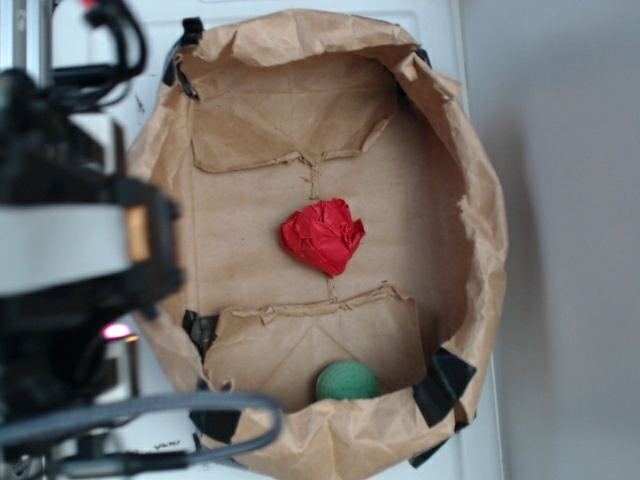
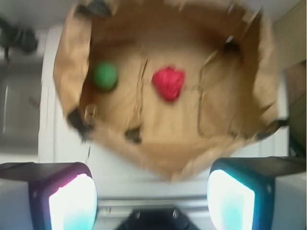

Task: Grab the green ball.

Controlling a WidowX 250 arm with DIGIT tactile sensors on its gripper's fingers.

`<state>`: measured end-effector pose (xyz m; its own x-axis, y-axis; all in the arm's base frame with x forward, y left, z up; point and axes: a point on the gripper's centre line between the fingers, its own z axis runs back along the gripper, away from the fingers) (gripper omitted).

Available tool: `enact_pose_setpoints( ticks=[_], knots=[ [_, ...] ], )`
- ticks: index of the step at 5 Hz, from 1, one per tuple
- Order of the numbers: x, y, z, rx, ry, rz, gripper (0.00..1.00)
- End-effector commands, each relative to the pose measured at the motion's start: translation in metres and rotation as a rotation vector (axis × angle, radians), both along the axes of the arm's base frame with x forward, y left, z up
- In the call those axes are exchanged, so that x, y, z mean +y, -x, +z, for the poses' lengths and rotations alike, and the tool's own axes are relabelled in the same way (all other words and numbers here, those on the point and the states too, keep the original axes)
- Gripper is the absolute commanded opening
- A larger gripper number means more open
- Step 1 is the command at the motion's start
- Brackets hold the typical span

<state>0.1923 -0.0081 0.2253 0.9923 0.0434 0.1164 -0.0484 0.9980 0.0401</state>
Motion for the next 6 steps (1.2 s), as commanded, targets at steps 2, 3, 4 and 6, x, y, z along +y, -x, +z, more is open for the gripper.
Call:
enact_pose_setpoints(
  ticks=[2, 3, 4, 6],
  knots=[
    [0.002, -0.033, 0.009, -0.055, 0.022, -0.034, 1.0],
    [0.027, -0.073, -0.032, -0.024, -0.096, -0.211, 1.0],
    [0.047, -0.1, -0.06, -0.029, -0.182, -0.345, 1.0],
    [0.054, -0.098, -0.094, -0.078, -0.21, -0.675, 1.0]
  ],
)
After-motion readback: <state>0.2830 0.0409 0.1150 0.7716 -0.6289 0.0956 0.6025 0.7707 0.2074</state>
